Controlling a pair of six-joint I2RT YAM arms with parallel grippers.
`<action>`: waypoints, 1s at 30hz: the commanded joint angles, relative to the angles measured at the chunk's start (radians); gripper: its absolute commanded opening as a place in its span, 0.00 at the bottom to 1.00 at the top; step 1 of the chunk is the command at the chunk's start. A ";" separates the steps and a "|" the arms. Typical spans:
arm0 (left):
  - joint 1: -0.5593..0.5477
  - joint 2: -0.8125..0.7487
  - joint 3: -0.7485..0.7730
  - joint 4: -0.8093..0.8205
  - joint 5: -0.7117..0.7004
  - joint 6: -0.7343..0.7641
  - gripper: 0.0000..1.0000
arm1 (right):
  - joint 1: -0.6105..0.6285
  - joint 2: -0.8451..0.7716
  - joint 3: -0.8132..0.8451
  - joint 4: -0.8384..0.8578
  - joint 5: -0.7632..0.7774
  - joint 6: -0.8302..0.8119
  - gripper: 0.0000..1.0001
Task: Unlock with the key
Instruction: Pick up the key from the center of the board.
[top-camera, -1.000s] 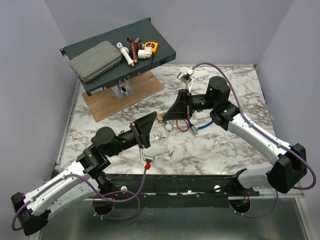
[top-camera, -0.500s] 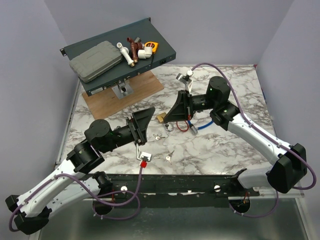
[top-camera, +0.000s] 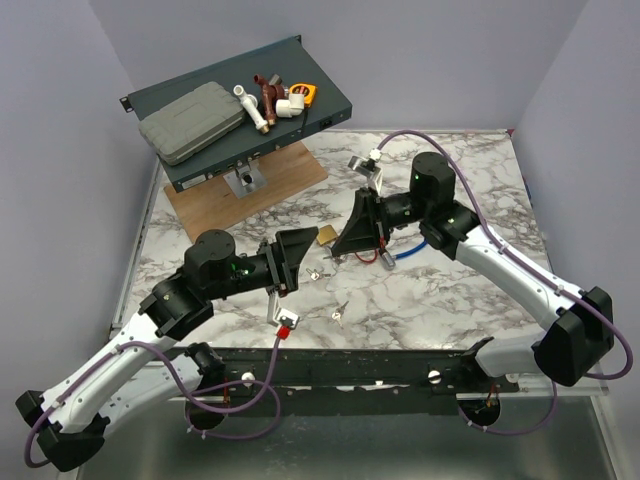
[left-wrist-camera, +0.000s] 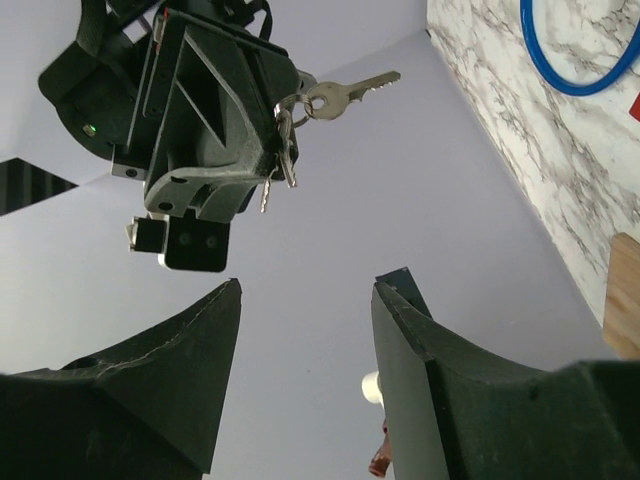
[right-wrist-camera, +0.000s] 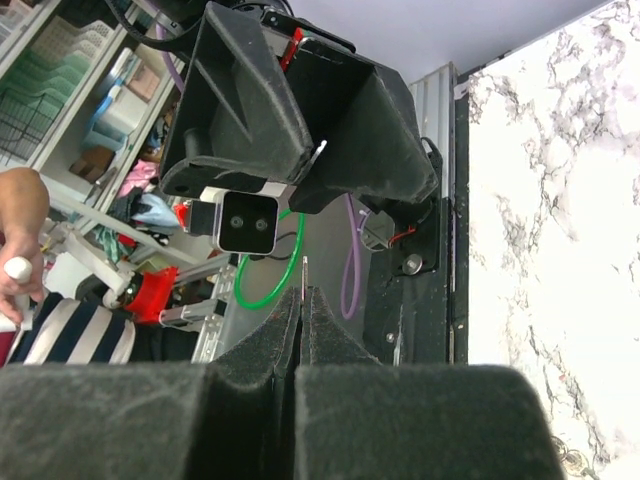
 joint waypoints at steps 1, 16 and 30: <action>0.004 -0.004 0.030 -0.051 0.120 0.058 0.56 | 0.007 0.025 0.048 -0.046 -0.050 -0.053 0.01; 0.003 0.032 0.023 0.007 0.155 0.110 0.53 | 0.059 0.073 0.064 -0.004 -0.069 -0.025 0.01; 0.000 0.012 0.022 -0.003 0.165 0.092 0.37 | 0.064 0.101 0.072 0.133 -0.079 0.070 0.01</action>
